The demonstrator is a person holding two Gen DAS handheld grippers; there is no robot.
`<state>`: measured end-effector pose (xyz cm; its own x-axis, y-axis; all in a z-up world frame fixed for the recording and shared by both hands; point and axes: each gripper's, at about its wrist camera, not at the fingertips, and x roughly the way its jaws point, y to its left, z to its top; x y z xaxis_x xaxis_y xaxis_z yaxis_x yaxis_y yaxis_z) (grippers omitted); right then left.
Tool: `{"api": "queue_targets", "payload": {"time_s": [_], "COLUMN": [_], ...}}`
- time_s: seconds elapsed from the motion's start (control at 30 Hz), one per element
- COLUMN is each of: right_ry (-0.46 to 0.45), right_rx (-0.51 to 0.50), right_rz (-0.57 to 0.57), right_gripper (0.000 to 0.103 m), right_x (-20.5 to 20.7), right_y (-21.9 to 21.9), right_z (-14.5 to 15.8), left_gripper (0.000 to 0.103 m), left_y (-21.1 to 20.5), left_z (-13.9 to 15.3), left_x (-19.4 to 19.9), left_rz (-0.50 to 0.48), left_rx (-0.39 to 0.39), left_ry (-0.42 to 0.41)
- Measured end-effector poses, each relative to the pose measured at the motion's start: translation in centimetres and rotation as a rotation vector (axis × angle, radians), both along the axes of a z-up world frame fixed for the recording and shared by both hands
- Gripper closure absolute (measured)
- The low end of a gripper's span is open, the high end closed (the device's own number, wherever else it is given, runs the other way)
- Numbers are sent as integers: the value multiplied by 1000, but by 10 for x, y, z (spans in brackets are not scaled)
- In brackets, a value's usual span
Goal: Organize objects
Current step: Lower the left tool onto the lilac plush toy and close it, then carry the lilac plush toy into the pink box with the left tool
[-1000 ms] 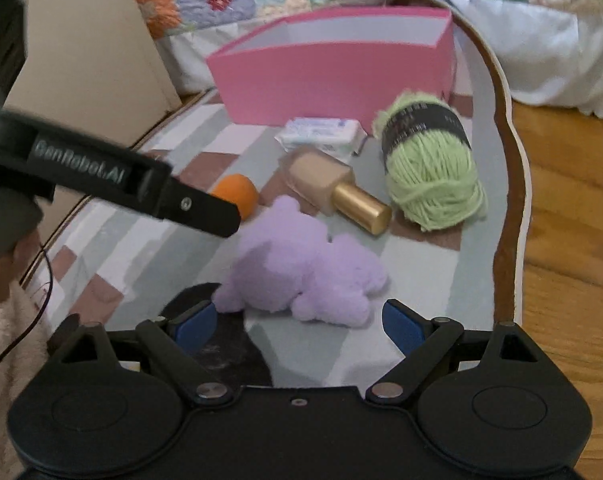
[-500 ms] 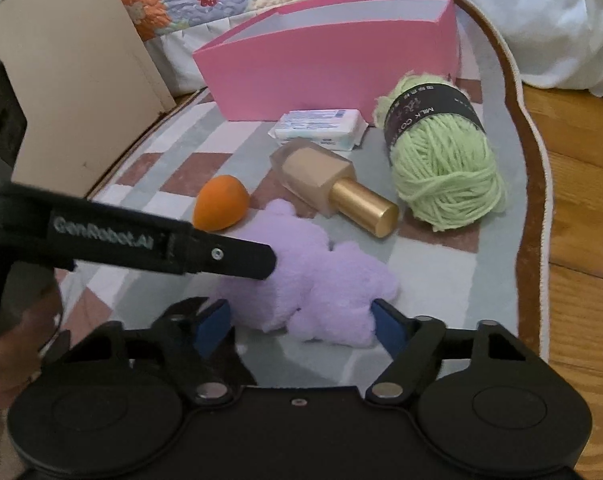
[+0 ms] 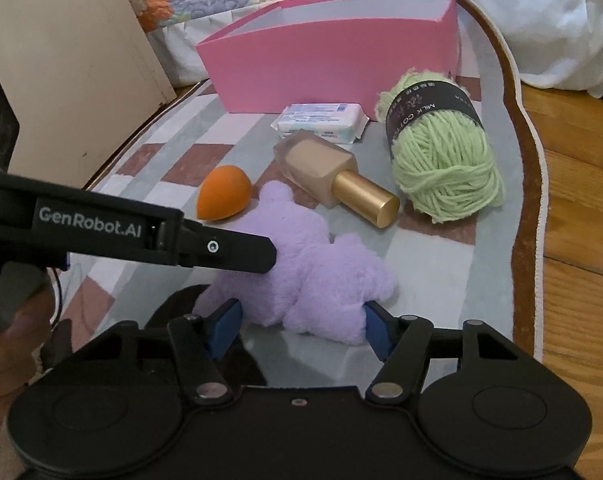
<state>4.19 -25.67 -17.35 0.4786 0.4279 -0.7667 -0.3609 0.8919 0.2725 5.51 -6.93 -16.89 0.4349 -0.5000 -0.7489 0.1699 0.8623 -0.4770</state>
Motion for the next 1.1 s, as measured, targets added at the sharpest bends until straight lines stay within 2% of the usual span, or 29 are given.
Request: {"api": "queue_targets", "payload": {"time_s": [0.1,0.2,0.4,0.5,0.67,0.73,0.77,0.8,0.87,1.03,1.1], "right_ry": [-6,-60,-72,-89,-133,-146,-153,-161,-153,-169,-174], "right_rx": [-11,-39,-31,-37,-77,-77,-81,-85,-96,-69,-63], "right_rz": [14,40,46,58,98,104,107,112,134,147,154], "right_gripper": [23,16,14,13,14,14,16,24,30,32,32], "right_x": [-6,-15,-19,-23,-36,-38,-38,-39,-37,-33,-30], "right_y": [3,9,8,11,18,19,19,21,24,27,29], "right_z": [8,19,38,51,69,76,80,85,92,116,129], "left_gripper": [73,73,73,73,73,73,73,73,73,73,73], "left_y": [2,6,12,16,23,22,18,17,21,35,36], "left_z": [8,16,35,47,65,72,77,80,90,120,136], "left_x": [-7,-11,-21,-31,-45,-46,-44,-44,-45,-44,-42], "left_rz": [-2,3,-2,-24,-18,-15,-18,-10,2,29,24], "left_rx": [-22,-39,-74,-64,-80,-51,-6,14,14,-2,13], "left_ry": [-10,-22,-49,-84,-121,-111,-78,-61,-66,-95,-108]}}
